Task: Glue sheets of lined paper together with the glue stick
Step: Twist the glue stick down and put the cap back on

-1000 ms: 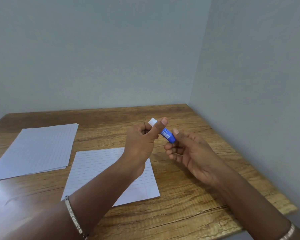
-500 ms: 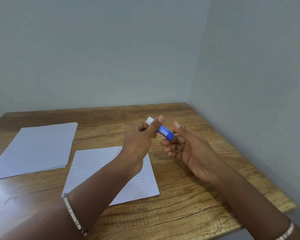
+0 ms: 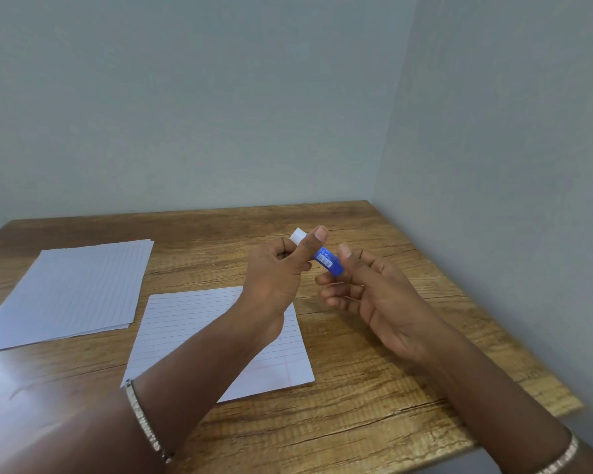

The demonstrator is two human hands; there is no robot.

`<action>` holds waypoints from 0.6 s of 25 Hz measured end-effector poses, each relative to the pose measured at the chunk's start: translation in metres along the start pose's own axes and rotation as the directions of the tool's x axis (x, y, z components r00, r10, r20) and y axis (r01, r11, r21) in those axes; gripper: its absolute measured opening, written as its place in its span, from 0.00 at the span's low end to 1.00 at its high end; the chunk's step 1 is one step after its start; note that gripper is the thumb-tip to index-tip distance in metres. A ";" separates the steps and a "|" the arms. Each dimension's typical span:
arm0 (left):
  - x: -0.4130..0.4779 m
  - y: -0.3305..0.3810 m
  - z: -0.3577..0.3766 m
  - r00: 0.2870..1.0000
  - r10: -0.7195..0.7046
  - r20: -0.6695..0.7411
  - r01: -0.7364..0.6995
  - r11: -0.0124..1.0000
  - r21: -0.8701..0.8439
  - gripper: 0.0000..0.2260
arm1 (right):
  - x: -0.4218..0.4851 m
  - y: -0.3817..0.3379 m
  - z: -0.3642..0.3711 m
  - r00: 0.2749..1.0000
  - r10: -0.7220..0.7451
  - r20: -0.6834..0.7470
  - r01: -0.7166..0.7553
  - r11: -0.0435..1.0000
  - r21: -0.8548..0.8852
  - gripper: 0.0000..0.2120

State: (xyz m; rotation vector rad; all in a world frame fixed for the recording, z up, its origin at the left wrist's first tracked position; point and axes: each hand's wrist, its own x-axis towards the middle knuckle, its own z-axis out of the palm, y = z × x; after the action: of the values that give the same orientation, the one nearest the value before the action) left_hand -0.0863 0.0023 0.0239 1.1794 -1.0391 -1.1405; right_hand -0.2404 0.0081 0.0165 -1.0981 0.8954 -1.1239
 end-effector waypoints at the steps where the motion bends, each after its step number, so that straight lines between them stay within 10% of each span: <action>1: 0.001 0.000 0.000 1.000 0.000 0.001 0.000 1.000 0.003 0.21 | 0.000 0.000 0.000 1.000 0.024 0.011 -0.024 1.000 0.001 0.16; 8: 0.001 -0.002 0.001 1.000 0.012 0.002 -0.012 1.000 0.005 0.25 | 0.000 0.005 -0.006 0.972 -0.225 -0.066 0.204 0.951 -0.234 0.16; 15: 0.000 0.001 -0.003 0.998 0.067 0.006 -0.067 0.998 0.009 0.21 | 0.003 0.001 -0.004 0.999 -0.041 -0.010 0.042 0.997 0.059 0.11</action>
State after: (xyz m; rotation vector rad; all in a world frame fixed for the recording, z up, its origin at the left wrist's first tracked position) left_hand -0.0827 0.0023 0.0245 1.1407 -1.0818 -1.0882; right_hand -0.2430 0.0045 0.0145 -1.0680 0.8448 -1.1831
